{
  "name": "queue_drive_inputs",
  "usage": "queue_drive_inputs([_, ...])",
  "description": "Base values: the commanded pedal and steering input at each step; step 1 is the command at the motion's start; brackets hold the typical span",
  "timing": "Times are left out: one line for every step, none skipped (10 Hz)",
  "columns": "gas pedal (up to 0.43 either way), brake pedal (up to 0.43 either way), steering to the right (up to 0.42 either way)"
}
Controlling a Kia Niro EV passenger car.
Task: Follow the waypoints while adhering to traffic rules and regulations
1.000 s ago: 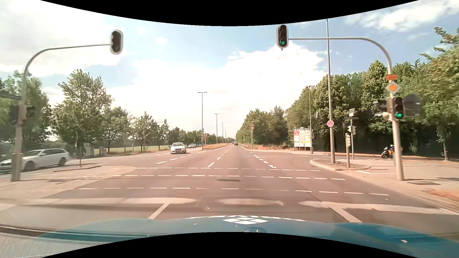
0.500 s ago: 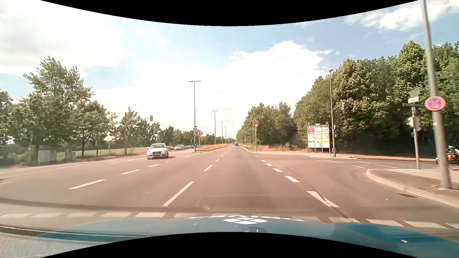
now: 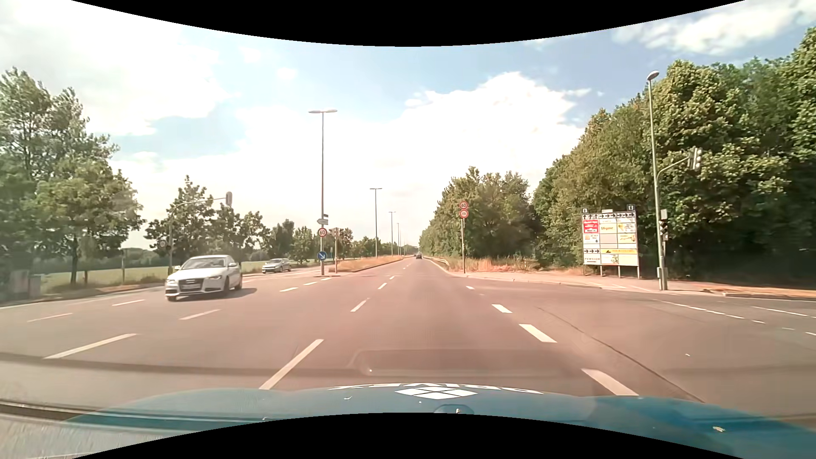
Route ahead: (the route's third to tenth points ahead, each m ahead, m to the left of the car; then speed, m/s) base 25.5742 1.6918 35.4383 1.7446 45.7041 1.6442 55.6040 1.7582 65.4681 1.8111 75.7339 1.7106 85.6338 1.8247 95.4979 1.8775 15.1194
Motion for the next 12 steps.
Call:
queue_drive_inputs([0.189, 0.0, -0.002])
queue_drive_inputs([0.189, 0.0, -0.002])
queue_drive_inputs([0.189, 0.0, -0.002])
queue_drive_inputs([0.189, 0.0, -0.002])
queue_drive_inputs([0.189, 0.0, -0.002])
queue_drive_inputs([0.189, 0.0, -0.002])
queue_drive_inputs([0.189, 0.0, -0.002])
queue_drive_inputs([0.189, 0.0, -0.002])
queue_drive_inputs([0.189, 0.0, -0.002])
queue_drive_inputs([0.189, 0.0, -0.003])
queue_drive_inputs([0.189, 0.0, -0.002])
queue_drive_inputs([0.189, 0.0, -0.003])
